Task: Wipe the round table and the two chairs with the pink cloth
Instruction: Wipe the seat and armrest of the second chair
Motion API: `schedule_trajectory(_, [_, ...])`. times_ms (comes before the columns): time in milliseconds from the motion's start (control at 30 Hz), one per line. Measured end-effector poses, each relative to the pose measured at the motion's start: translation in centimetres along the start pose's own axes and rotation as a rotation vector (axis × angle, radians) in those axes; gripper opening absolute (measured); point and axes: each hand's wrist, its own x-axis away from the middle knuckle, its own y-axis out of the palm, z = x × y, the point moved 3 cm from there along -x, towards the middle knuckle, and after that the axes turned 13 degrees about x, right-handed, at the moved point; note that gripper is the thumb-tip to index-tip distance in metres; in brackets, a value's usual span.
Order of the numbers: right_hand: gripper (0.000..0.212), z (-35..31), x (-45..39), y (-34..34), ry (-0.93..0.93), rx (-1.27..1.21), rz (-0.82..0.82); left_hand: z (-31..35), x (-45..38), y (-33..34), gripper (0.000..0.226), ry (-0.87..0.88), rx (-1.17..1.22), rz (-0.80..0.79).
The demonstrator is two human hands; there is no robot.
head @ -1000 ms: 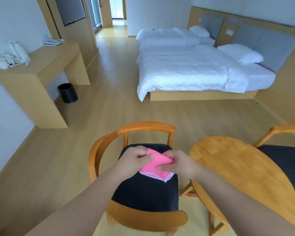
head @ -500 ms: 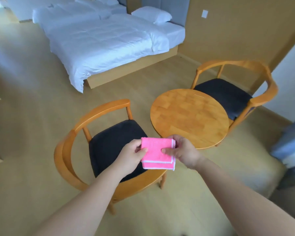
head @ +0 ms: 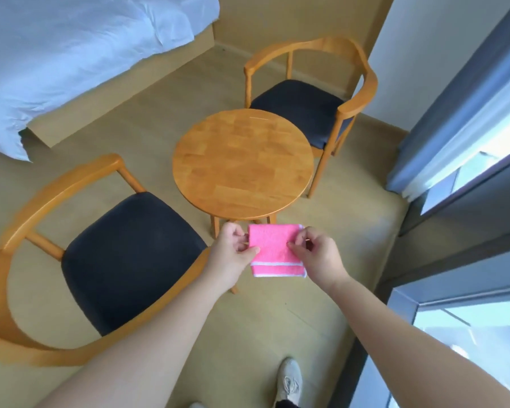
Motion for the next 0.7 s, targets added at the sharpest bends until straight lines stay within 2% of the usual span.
schedule_trajectory(167, [0.016,4.2,2.8,0.1,0.075,0.104,0.063,-4.0,-0.8,3.1,0.025,0.035,-0.089,-0.169])
schedule_trajectory(333, [0.033,9.9,6.6,4.3,0.145,0.293,-0.014,-11.6,-0.6,4.4,0.033,0.014,-0.097,-0.220])
schedule_trajectory(433, [0.035,13.1,7.9,7.8,0.180,0.330,-0.026,-16.8,-0.1,4.6,0.040,-0.005,-0.115,-0.251])
schedule_trajectory(700, [0.035,24.1,5.3,17.9,0.163,0.370,-0.052,-32.3,-2.4,4.6,0.045,-0.038,-0.062,-0.153])
